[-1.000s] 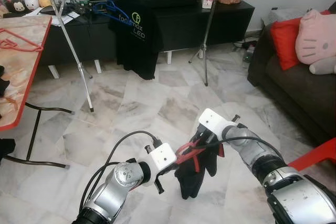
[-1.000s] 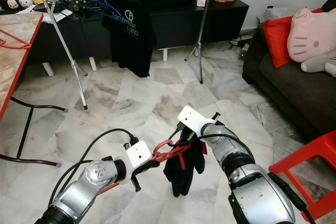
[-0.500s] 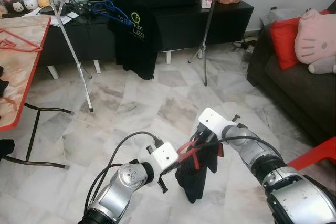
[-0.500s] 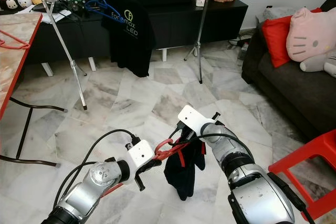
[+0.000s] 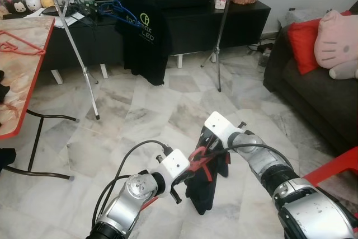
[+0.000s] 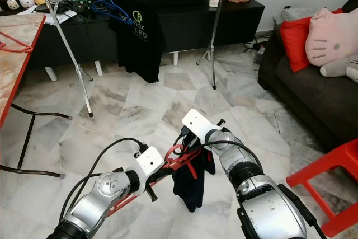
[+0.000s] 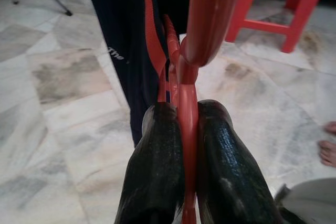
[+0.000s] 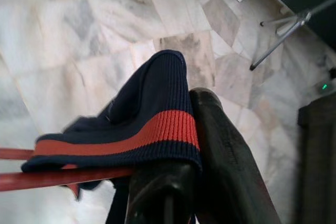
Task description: Hang hanger
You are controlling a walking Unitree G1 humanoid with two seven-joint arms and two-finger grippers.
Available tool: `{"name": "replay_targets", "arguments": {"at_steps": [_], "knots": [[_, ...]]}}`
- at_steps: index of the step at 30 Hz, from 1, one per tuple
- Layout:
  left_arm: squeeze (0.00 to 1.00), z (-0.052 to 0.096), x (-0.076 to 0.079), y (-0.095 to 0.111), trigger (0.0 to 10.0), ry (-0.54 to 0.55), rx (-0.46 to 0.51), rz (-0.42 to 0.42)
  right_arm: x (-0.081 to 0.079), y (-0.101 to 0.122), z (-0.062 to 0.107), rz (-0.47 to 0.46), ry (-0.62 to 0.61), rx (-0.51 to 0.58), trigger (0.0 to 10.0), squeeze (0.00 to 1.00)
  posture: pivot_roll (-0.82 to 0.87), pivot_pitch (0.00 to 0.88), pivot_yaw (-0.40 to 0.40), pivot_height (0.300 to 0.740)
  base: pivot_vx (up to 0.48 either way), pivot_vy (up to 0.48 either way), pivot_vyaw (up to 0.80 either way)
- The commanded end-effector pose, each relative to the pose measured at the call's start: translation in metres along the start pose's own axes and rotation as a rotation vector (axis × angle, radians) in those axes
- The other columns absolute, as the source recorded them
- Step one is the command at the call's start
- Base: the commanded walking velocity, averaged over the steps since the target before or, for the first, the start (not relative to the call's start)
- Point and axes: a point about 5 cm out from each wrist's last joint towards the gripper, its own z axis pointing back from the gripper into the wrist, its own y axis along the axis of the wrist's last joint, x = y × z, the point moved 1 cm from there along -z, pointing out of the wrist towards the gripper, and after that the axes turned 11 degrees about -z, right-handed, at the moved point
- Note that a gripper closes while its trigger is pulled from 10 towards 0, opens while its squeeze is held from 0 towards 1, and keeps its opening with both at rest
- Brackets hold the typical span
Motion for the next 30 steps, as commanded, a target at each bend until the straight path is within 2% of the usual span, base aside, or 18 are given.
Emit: {"name": "replay_targets", "arguments": {"at_steps": [1,6,9,13,20,24,30], "knots": [[0.00,-0.003,-0.002,0.004,10.0,0.017,0.010,-0.011,0.003,0.012,0.001,-0.065,-0.008,0.051,10.0,0.00,-0.01,0.000,-0.083,0.740,0.000,0.000,0.00],[0.00,-0.006,-0.004,0.005,10.0,0.077,0.003,-0.020,-0.001,0.010,0.000,-0.204,-0.025,0.061,10.0,0.00,-0.02,0.000,-0.083,0.740,0.000,0.000,0.00],[0.00,-0.010,-0.006,0.006,10.0,0.133,-0.014,-0.025,0.000,0.011,0.000,-0.243,-0.060,0.070,10.0,0.00,-0.02,0.000,-0.083,0.740,0.000,0.000,0.00],[0.00,-0.011,-0.012,0.007,10.0,0.193,-0.035,-0.047,0.006,0.012,0.001,-0.266,-0.123,0.074,10.0,0.00,-0.02,0.000,-0.083,0.740,0.000,0.000,0.00],[0.00,-0.010,-0.019,0.003,10.0,0.228,-0.089,-0.082,0.019,0.014,0.004,-0.299,-0.205,0.085,10.0,0.00,-0.01,0.000,-0.084,0.740,0.000,0.000,0.00],[0.00,-0.009,-0.023,0.000,10.0,0.261,-0.104,-0.086,0.015,0.014,0.003,-0.289,-0.180,0.085,10.0,0.00,-0.01,0.000,-0.084,0.740,0.000,0.000,0.00],[0.00,-0.010,-0.022,0.001,10.0,0.253,-0.093,-0.068,0.005,0.018,0.001,-0.281,-0.134,0.103,10.0,0.00,-0.01,0.000,-0.084,0.740,0.000,0.000,0.00]]}}
